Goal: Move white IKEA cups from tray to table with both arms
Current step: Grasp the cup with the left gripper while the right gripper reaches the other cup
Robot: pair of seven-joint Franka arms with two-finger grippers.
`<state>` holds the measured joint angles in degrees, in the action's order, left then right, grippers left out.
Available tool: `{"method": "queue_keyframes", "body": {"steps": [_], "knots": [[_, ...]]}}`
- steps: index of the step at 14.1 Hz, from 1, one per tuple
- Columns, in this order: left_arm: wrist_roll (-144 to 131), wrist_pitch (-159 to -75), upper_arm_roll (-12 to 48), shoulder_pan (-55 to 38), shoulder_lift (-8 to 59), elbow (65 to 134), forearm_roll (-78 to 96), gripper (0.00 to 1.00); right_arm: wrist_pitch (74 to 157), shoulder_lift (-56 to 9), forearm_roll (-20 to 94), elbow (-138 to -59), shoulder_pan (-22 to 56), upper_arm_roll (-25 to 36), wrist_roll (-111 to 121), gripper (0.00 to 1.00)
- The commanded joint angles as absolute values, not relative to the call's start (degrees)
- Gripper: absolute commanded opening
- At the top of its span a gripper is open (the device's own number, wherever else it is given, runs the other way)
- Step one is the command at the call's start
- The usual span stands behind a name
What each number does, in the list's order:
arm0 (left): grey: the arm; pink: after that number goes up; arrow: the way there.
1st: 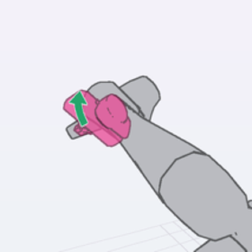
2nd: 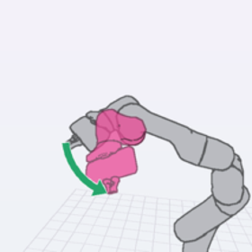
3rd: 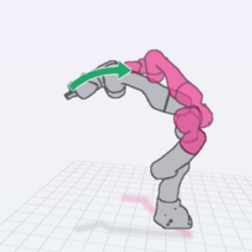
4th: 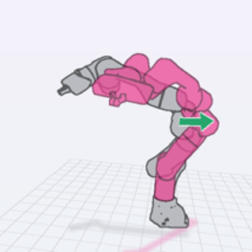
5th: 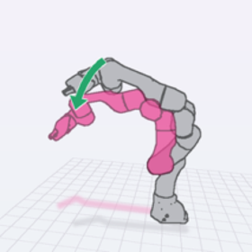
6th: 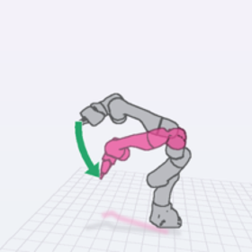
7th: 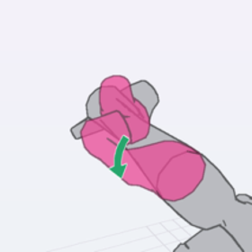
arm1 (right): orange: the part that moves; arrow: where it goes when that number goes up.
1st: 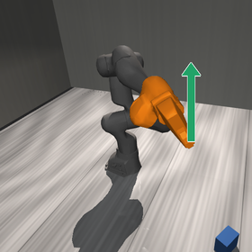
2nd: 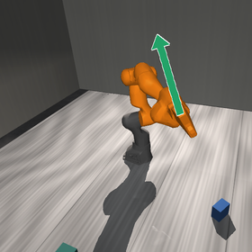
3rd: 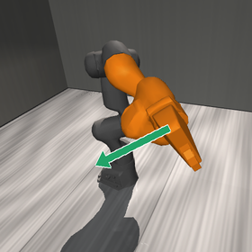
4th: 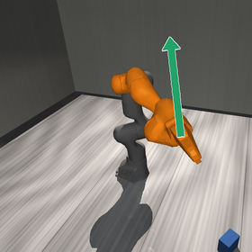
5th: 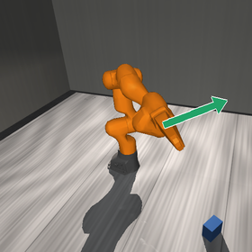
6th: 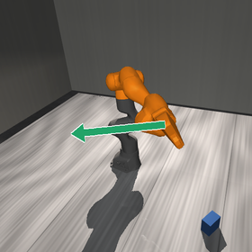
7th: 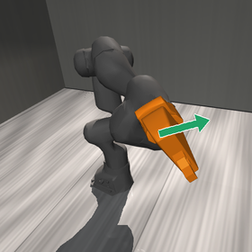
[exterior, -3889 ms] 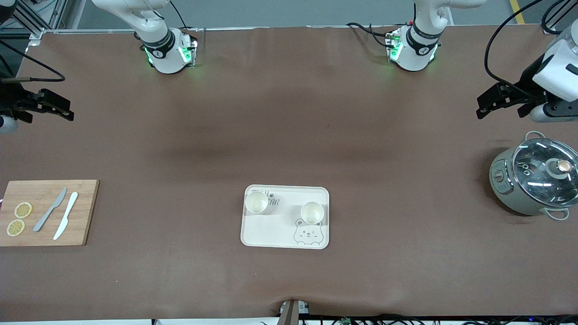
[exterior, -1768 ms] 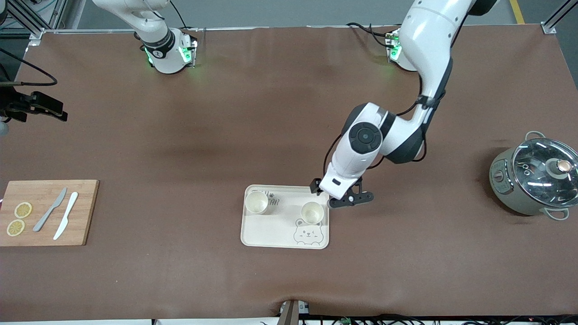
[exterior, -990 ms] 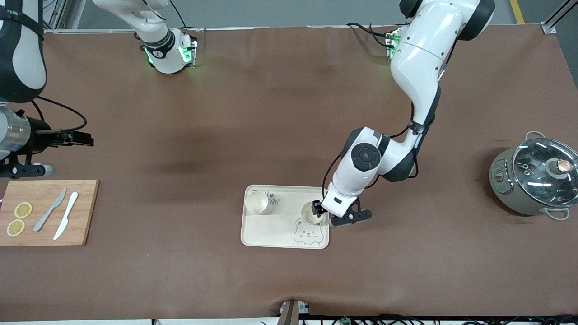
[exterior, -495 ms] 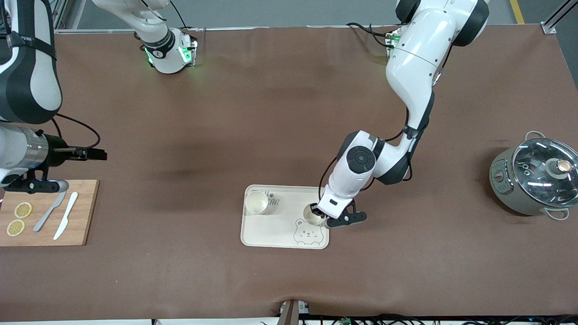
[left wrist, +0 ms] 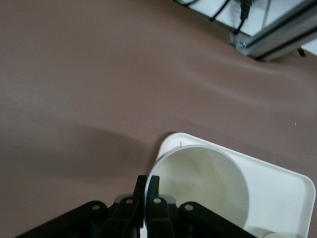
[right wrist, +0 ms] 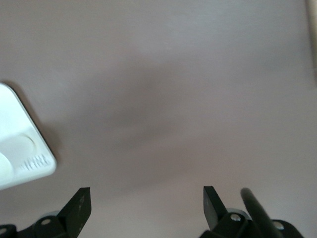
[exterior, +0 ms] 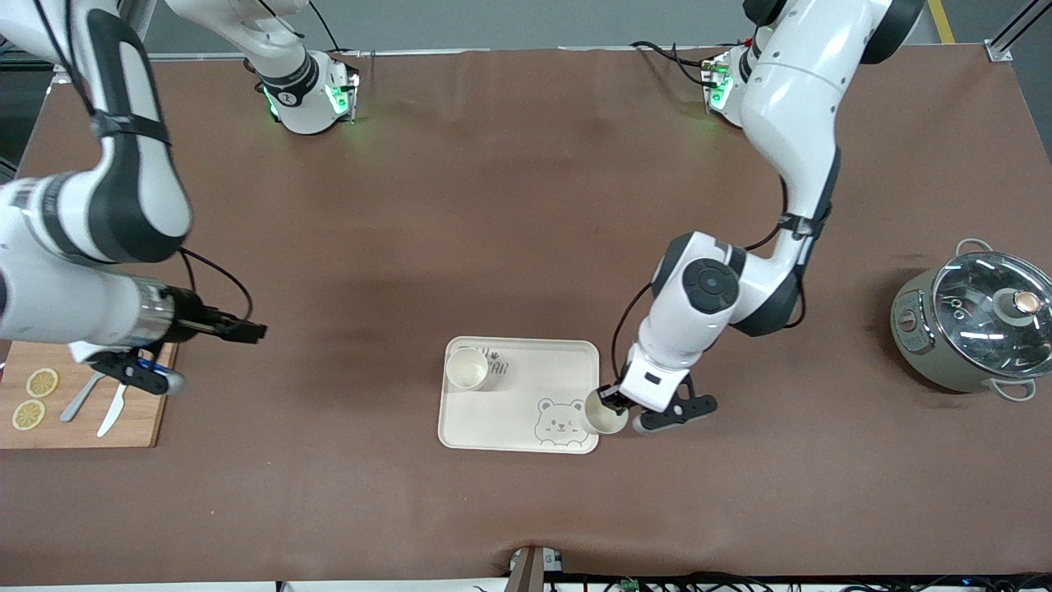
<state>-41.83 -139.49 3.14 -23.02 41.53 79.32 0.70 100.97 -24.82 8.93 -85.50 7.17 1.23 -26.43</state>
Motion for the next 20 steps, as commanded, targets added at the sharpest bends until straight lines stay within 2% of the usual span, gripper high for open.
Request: {"method": "queue_keyframes", "body": {"steps": [1,6,11,13,14,16,18,20], "knots": [[-39.2,-139.04,3.34,-19.44,34.73,88.39,1.32,0.0,107.73,-28.9,9.76,-84.55,12.55,1.58,-35.56,1.0],[-28.85,-139.39,3.34,-9.61,27.25,103.42,1.32,0.0,118.02,-35.05,9.76,-83.85,19.41,1.49,-53.05,1.0],[-22.07,-150.11,3.52,-1.24,24.61,118.55,1.32,0.0,125.76,-38.67,11.69,-82.71,25.29,1.41,-61.5,1.0],[-21.62,-149.94,3.52,0.08,23.39,120.66,1.32,0.0,126.47,-39.11,12.22,-82.71,26.19,1.32,-62.75,0.93],[-20.93,-149.85,3.52,0.17,22.68,121.89,1.32,0.0,126.56,-39.46,12.22,-82.71,26.8,0.88,-62.75,0.85],[-20.57,-149.07,3.52,0.96,21.98,122.52,1.32,0.38,126.56,-40.69,12.22,-82.71,28.21,0.88,-62.84,0.71],[-20.57,-146.44,3.43,1.14,20.75,122.17,1.32,1.0,126.65,-41.22,12.22,-82.71,28.39,0.88,-62.84,0.6],[-20.66,-143.98,3.51,2.19,19.17,121.38,1.32,1.0,128.83,-42.01,12.22,-82.62,28.48,0.79,-63.02,0.57]]}}
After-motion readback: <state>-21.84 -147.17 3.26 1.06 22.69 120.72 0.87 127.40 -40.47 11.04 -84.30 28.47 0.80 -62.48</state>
